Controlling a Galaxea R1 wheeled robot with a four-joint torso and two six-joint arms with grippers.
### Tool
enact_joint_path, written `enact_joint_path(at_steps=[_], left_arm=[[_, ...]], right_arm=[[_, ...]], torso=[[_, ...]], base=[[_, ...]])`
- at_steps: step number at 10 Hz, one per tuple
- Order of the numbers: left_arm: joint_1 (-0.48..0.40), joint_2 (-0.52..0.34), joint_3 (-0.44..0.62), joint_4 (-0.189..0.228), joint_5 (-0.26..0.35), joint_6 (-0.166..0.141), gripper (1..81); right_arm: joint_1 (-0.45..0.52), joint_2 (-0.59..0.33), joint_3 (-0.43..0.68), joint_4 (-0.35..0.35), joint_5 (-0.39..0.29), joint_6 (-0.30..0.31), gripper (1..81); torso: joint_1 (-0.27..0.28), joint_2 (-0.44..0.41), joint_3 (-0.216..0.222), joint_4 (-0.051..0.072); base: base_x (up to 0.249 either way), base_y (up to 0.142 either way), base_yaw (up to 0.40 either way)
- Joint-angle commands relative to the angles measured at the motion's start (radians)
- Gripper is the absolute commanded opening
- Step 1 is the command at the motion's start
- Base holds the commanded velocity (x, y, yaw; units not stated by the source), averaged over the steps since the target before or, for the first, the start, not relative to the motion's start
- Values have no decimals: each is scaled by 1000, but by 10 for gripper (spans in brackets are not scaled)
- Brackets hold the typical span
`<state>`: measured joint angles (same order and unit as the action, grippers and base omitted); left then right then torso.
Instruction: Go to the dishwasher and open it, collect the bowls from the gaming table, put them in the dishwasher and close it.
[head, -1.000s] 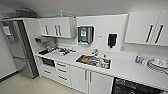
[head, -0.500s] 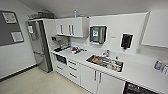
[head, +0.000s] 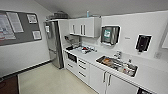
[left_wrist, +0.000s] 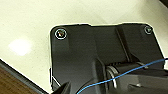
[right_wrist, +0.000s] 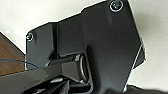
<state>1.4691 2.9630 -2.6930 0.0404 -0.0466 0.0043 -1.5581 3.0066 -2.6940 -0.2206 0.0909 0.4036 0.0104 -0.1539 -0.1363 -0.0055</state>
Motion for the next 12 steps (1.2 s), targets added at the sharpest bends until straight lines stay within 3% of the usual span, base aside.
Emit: enact_joint_path(at_steps=[1, 4, 8, 12], left_arm=[[-56, -21, 1, -7, 48, 6, 811], [-54, -28, 19, 6, 48, 8, 811], [-42, -108, 111, -1, 44, 8, 811], [-42, -110, 114, 4, 36, 10, 811]], right_arm=[[42, -153, 266, -8, 44, -2, 811], [37, -124, 229, -20, 43, -3, 811], [36, -130, 221, -26, 41, -3, 811], [35, -125, 220, -40, 43, -3, 811]], torso=[[0, 0, 0, 0], [0, 0, 0, 0], [0, 0, 0, 0], [0, 0, 0, 0]], base=[[0, 0, 343], [0, 0, 342], [0, 0, 343], [0, 0, 342]])
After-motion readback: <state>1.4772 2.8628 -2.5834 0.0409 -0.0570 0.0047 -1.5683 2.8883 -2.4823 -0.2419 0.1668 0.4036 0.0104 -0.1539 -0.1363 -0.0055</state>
